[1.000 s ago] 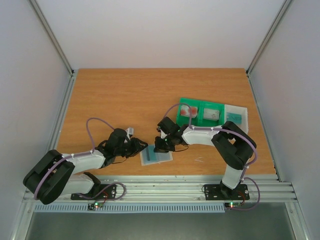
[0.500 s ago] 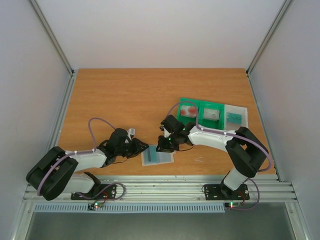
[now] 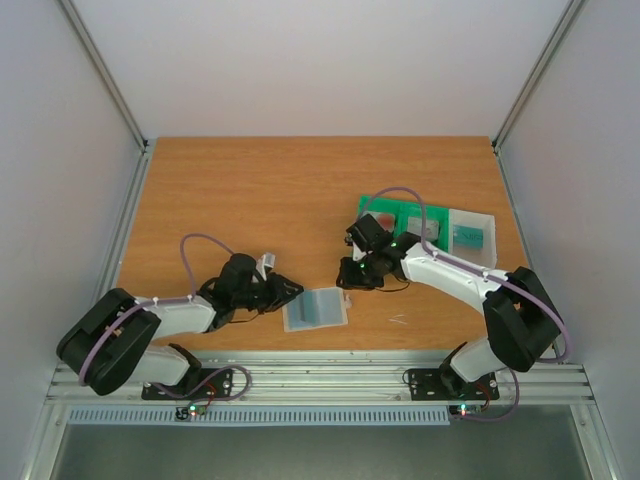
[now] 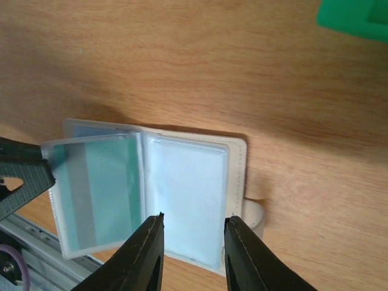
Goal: Take the credit cards out of the card holder
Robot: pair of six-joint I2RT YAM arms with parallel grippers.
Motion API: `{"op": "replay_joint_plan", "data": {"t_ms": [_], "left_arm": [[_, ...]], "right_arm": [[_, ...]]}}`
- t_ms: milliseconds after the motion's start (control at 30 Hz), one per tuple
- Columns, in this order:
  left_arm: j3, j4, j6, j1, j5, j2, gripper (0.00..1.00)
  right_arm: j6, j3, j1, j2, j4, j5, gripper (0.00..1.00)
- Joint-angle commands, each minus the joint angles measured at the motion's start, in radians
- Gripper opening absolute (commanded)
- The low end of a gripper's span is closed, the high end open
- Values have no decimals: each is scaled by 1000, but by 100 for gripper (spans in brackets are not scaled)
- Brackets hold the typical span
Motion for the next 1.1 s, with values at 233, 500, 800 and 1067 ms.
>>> {"op": "replay_joint_plan", "data": {"t_ms": [233,500,800,1067], "left_arm": [[52,108,-33,-15,40,54,23],[88,115,-32,-45,42,88,24],[132,136,-29,-87,43,151,27],[133,8,12,-93,-20,64,28]], "right_arm": [[-44,-54,-26,23,4,-33,32],[-40,-95,-26,38,35,-91,33],[-32,-131,-26,21,45,-96,29],[-8,-168,-26,13,74,-100,28]]}}
